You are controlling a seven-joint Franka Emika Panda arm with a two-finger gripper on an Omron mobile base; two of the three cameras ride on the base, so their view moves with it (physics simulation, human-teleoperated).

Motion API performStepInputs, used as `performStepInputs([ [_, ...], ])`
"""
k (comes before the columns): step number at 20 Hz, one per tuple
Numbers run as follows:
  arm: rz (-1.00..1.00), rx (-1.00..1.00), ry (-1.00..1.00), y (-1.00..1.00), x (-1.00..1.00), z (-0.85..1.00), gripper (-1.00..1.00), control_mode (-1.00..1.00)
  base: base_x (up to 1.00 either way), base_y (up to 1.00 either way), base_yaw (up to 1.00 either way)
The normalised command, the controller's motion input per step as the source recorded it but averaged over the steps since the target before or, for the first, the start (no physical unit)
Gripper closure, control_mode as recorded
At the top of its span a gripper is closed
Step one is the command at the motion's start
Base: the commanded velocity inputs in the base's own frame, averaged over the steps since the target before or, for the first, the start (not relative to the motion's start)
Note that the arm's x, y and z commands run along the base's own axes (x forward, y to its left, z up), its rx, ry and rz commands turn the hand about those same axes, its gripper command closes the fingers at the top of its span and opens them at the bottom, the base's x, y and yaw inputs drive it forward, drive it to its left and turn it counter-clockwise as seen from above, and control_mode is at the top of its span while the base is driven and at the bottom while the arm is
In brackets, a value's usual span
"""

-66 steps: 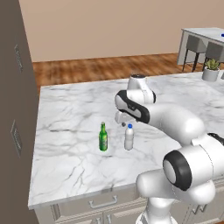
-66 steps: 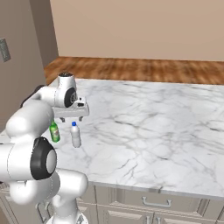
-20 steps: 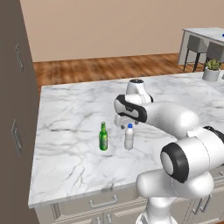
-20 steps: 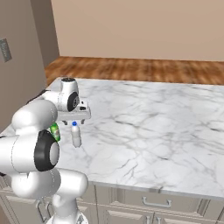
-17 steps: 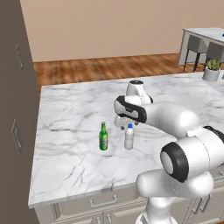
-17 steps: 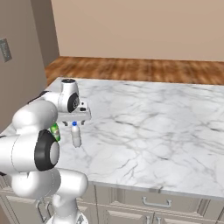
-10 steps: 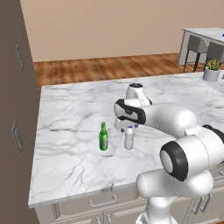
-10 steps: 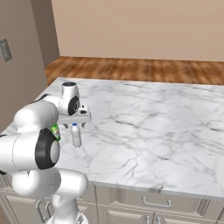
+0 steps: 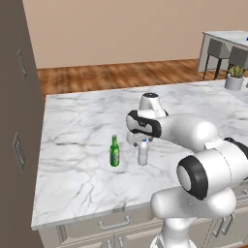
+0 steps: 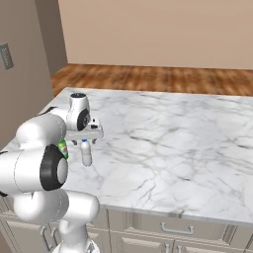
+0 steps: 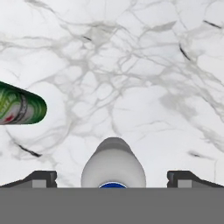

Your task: Place the drinks on the dining counter in a tight cluster.

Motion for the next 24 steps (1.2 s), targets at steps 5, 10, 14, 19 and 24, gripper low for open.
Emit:
performStepInputs([
  [5,0.00,0.00,0.00,0.00,0.00,0.00,-1.00,-1.00,0.00,0.00,0.00],
  [10,0.00,0.00,0.00,0.00,0.00,0.00,1.00,-1.00,0.00,0.00,0.00],
  [14,0.00,0.00,0.00,0.00,0.00,0.00,1.00,-1.00,0.00,0.00,0.00],
  [19,-0.01,0.00,0.00,0.00,0.00,0.00,1.00,-1.00,0.00,0.00,0.00],
  [24,-0.05,-0.01,0.00,0.00,-0.09,0.54,1.00,-1.00,0.00,0.00,0.00],
])
